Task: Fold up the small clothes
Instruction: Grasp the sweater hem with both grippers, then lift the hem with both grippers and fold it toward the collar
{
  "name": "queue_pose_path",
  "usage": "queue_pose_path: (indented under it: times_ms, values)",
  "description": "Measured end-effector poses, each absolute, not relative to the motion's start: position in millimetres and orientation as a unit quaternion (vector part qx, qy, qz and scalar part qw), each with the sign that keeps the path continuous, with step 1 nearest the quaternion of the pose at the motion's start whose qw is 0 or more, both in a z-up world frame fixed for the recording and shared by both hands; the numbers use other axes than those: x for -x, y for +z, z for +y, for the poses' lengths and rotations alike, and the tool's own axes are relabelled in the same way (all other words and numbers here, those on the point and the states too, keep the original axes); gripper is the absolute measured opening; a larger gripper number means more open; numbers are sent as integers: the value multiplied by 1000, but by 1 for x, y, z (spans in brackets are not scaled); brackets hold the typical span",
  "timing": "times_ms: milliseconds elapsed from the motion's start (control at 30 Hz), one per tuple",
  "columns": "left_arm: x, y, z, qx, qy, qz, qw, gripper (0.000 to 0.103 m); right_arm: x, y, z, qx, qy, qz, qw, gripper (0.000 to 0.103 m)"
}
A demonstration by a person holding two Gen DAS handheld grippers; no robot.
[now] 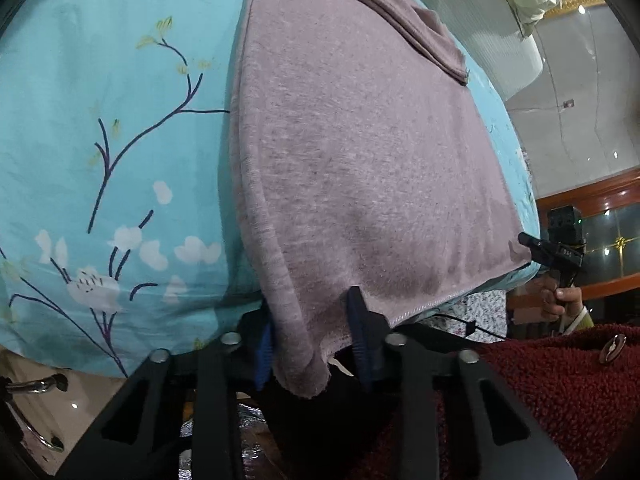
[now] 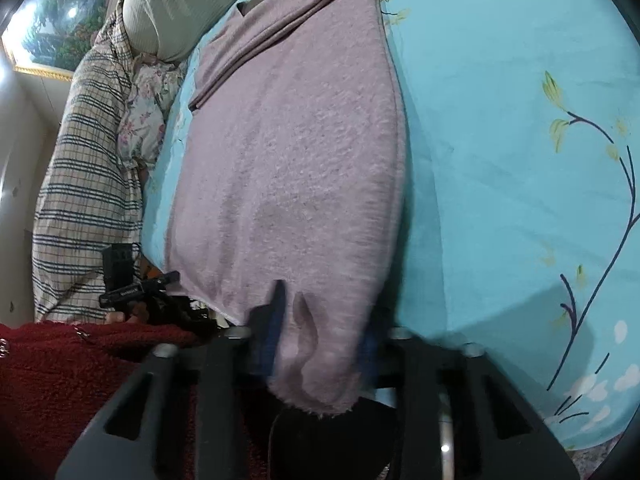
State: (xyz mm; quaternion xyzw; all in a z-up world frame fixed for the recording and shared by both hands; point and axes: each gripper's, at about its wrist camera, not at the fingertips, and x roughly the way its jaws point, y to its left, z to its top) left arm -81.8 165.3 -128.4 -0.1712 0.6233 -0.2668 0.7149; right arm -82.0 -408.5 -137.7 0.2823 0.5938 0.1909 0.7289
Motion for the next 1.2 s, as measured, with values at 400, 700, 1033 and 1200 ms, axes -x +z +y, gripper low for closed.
queue_pose_path:
  times_ms: [400, 700, 1033, 1200]
  values:
    - [75, -65, 168, 215, -280, 551, 756, 4, 72, -73, -417, -350, 225, 495, 763, 8]
    - [15, 13, 177, 231, -281, 462, 809, 4, 10, -18, -440, -365, 211, 404, 812, 8]
    - [-110, 61, 166, 243, -234, 369, 866, 4, -108, -10, -458, -356, 152, 378, 841, 8]
    - [-180, 56, 150, 235, -212, 368, 874, 4, -173, -21, -467, -346, 128, 388, 845, 8]
